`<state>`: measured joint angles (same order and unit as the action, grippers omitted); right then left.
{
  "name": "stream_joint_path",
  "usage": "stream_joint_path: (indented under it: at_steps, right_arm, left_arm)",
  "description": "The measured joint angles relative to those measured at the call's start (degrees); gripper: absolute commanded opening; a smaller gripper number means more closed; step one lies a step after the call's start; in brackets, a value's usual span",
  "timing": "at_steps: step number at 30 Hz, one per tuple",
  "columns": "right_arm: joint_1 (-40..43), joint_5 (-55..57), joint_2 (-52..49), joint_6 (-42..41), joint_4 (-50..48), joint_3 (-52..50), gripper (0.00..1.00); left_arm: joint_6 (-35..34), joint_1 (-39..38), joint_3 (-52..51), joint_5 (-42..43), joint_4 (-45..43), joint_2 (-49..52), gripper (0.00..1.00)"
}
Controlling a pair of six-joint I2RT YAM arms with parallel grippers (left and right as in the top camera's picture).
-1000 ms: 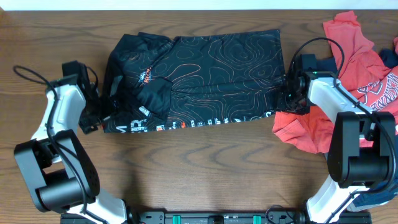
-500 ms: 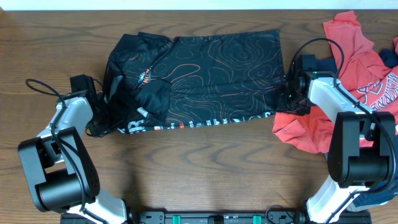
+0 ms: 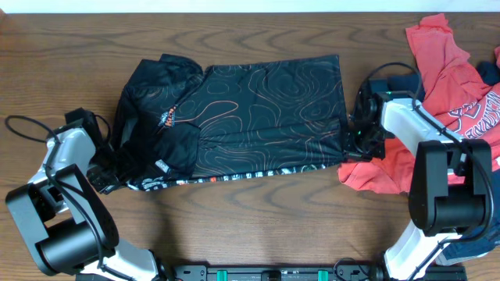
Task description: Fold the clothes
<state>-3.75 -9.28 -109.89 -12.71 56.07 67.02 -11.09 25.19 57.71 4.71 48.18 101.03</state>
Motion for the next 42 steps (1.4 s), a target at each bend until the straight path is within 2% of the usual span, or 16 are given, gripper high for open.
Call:
stream_joint_path:
  at_steps: [8,11,13,15,16,17,19,20,21,26,32,37,42]
  right_arm:
    - [-2.9,-0.6,0.0,-3.4,10.6,-0.2,0.06]
    - [-4.0,-0.6,0.3,-4.7,11.2,-0.3,0.06]
    - [-4.5,-0.6,1.6,-5.9,10.8,-0.6,0.08]
    - [-4.5,-0.5,4.2,-7.0,8.9,-0.8,0.13]
    - [-4.5,-0.3,5.6,-7.4,8.0,-0.9,0.24]
    - [-4.5,0.0,7.3,-7.8,6.3,-0.9,0.41]
    - [-4.4,0.6,11.7,-8.4,2.8,-0.9,0.58]
    - [-4.4,1.1,13.6,-8.7,1.4,-0.9,0.64]
    - [-4.3,1.4,15.3,-8.9,0.0,-0.8,0.67]
    - [-4.2,2.2,20.7,-7.6,-3.7,-0.8,0.68]
    - [-4.2,2.4,21.1,-6.8,-3.8,-0.8,0.67]
    - [-4.2,2.5,21.1,-6.3,-3.8,-0.8,0.67]
    - [-4.2,2.6,21.1,-6.2,-3.5,-0.8,0.67]
  left_arm:
    - [-0.7,0.5,0.0,-4.0,2.3,0.0,0.08]
    - [-0.7,0.5,0.2,-4.9,3.2,0.0,0.08]
    - [-0.8,0.5,1.2,-5.2,5.5,0.0,0.09]
    - [-1.1,0.5,3.0,-5.3,7.9,-0.1,0.16]
    - [-1.3,0.5,3.9,-5.3,8.6,-0.1,0.22]
    - [-1.4,0.5,5.2,-5.3,9.5,-0.3,0.26]
    - [-1.6,0.5,7.5,-5.0,10.4,-1.4,0.4]
    - [-1.6,0.5,8.5,-4.9,10.4,-2.3,0.63]
    - [-2.1,0.5,9.5,-4.7,10.1,-3.6,0.98]
    - [-2.5,0.1,11.7,-3.0,4.1,-10.1,0.98]
    - [-0.1,-0.9,12.3,10.8,-11.7,-12.7,0.98]
    - [2.5,-4.7,13.7,17.1,-20.5,-8.0,0.98]
    - [6.4,-8.6,22.1,19.0,-19.4,3.3,0.98]
